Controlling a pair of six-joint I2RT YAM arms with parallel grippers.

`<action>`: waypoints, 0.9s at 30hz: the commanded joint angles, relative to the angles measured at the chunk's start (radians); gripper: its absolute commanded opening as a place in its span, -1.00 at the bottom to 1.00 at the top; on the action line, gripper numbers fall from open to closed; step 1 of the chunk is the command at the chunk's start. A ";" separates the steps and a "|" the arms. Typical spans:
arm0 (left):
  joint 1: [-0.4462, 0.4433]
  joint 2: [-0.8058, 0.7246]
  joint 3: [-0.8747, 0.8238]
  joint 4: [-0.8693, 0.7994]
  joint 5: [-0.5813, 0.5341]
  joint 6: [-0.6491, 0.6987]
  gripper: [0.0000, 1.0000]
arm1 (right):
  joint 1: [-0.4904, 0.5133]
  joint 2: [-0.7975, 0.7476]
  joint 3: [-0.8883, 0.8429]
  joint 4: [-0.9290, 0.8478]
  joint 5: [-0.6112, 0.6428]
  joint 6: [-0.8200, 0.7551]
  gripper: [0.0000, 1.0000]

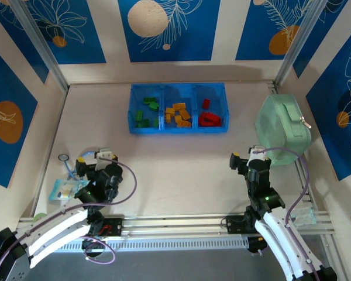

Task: Sort the legos into containers by color

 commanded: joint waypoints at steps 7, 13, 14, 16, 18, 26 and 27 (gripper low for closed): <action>-0.001 -0.138 -0.042 0.004 0.011 0.029 1.00 | 0.018 0.007 0.028 -0.044 0.053 0.000 0.98; 0.000 -0.116 -0.048 0.047 0.000 0.043 1.00 | -0.011 0.092 0.039 0.014 0.000 -0.013 0.98; 0.001 -0.105 -0.049 0.062 -0.002 0.048 1.00 | -0.017 0.109 0.039 0.033 -0.011 -0.015 0.98; 0.005 -0.084 -0.055 0.104 -0.013 0.062 1.00 | -0.033 0.147 0.039 0.078 -0.031 -0.021 0.98; 0.010 -0.076 -0.061 0.136 -0.016 0.074 1.00 | -0.056 0.188 0.043 0.114 -0.046 -0.017 0.98; 0.028 -0.136 -0.102 0.223 -0.022 0.128 1.00 | -0.131 0.358 0.052 0.299 -0.103 -0.019 0.99; 0.032 -0.150 -0.110 0.239 -0.020 0.138 1.00 | -0.133 0.371 0.049 0.326 -0.105 -0.023 0.98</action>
